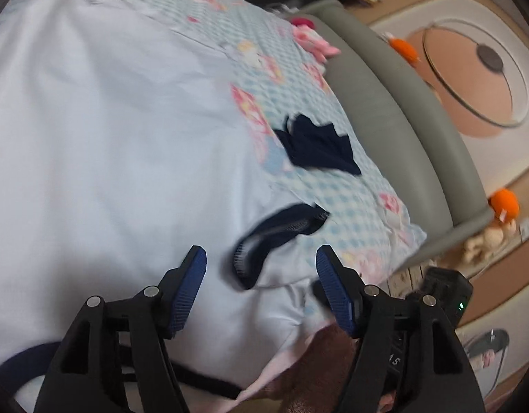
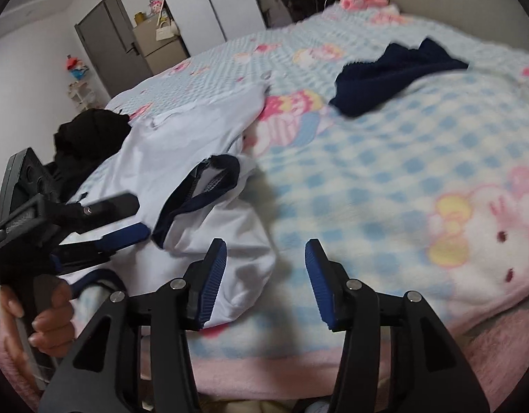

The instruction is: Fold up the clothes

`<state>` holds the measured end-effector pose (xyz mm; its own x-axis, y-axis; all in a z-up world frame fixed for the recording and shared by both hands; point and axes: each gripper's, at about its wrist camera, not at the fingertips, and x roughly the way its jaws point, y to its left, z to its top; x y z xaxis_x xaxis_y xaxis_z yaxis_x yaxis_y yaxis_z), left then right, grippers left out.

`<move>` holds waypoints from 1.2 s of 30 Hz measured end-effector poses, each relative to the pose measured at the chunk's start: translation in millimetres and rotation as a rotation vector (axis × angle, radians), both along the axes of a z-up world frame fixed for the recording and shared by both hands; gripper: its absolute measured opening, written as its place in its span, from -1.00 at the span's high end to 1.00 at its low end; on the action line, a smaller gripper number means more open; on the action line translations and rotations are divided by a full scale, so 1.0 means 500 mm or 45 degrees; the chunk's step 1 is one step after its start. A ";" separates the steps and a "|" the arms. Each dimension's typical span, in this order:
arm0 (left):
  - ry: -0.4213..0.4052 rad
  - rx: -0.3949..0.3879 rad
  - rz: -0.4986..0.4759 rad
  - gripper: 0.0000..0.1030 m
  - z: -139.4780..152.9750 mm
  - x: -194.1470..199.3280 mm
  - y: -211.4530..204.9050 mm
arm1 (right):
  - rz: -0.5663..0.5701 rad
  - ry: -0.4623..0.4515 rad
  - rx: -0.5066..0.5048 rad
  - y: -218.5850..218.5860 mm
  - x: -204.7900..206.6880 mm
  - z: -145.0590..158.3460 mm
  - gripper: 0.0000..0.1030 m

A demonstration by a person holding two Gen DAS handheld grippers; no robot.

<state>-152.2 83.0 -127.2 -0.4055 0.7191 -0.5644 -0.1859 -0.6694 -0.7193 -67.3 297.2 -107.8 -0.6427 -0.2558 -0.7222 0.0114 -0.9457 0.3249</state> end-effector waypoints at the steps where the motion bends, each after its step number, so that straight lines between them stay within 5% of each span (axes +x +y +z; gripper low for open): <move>1: -0.014 -0.042 -0.010 -0.23 -0.004 -0.005 0.017 | 0.021 -0.034 -0.045 0.001 -0.006 -0.009 0.04; 3: -0.039 -0.133 -0.039 0.44 -0.018 -0.010 0.048 | 0.057 -0.102 -0.065 -0.007 -0.017 -0.030 0.04; 4: -0.040 -0.171 -0.043 0.93 -0.022 -0.007 0.058 | 0.063 -0.119 -0.030 -0.014 -0.019 -0.037 0.04; 7: -0.011 -0.135 -0.008 0.90 -0.013 0.010 0.060 | 0.060 -0.141 0.022 -0.018 -0.022 -0.048 0.13; 11: 0.059 -0.043 0.070 0.91 0.035 0.021 0.027 | 0.015 -0.114 -0.001 0.008 -0.015 -0.044 0.54; 14: 0.086 0.032 0.120 0.91 0.060 0.026 -0.011 | -0.020 -0.114 -0.027 0.017 -0.009 -0.041 0.60; 24: -0.177 -0.007 0.137 0.90 -0.069 0.034 -0.068 | -0.125 -0.142 -0.142 0.039 0.007 -0.030 0.57; 29: -0.122 0.011 0.112 0.84 -0.027 0.043 -0.077 | -0.170 -0.139 -0.198 0.049 0.016 -0.020 0.46; 33: -0.058 0.040 0.116 0.68 0.015 0.049 -0.098 | -0.142 0.022 -0.223 0.049 0.028 0.026 0.40; 35: -0.041 0.031 0.141 -0.25 0.023 0.045 -0.102 | -0.128 0.102 -0.236 0.049 0.033 0.049 0.40; 36: -0.038 0.040 0.153 -0.29 0.023 0.041 -0.101 | -0.130 0.137 -0.227 0.046 0.035 0.058 0.40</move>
<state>-131.6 32.7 -115.9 -0.4729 0.6840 -0.5554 -0.0839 -0.6625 -0.7444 -49.7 320.5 -78.9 -0.7427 -0.3027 -0.5972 -0.0382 -0.8714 0.4892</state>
